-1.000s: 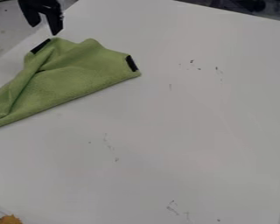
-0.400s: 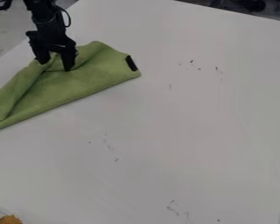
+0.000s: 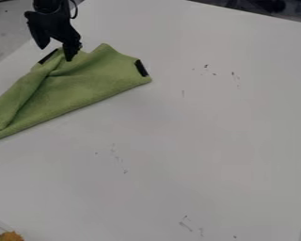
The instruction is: Fold the cloth left to right
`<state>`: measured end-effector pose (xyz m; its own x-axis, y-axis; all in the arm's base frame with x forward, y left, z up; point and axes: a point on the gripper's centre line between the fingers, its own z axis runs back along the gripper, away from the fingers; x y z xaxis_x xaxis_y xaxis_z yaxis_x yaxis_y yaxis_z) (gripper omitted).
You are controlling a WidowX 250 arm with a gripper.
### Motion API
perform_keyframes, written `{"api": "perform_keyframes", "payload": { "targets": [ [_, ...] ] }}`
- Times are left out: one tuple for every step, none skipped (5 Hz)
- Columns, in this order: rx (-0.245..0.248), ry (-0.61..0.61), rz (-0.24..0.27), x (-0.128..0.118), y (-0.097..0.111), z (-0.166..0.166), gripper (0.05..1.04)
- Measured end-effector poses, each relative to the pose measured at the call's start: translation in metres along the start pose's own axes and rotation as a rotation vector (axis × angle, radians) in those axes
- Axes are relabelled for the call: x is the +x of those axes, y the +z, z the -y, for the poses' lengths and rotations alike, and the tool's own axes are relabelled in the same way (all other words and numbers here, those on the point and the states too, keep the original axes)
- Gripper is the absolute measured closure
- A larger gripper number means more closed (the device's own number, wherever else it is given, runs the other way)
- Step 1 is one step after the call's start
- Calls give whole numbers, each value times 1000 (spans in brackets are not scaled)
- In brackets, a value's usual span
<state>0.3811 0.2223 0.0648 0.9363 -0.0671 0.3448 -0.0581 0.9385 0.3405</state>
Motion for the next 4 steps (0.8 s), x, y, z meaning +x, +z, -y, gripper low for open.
{"api": "perform_keyframes", "payload": {
  "targets": [
    [58, -26, 41, 12, 19, -3, 85],
    [-32, 40, -15, 4, 20, 12, 85],
    [-95, 99, -44, -7, 15, 27, 85],
    [-113, 140, -63, -12, 12, 32, 85]
  ]
}}
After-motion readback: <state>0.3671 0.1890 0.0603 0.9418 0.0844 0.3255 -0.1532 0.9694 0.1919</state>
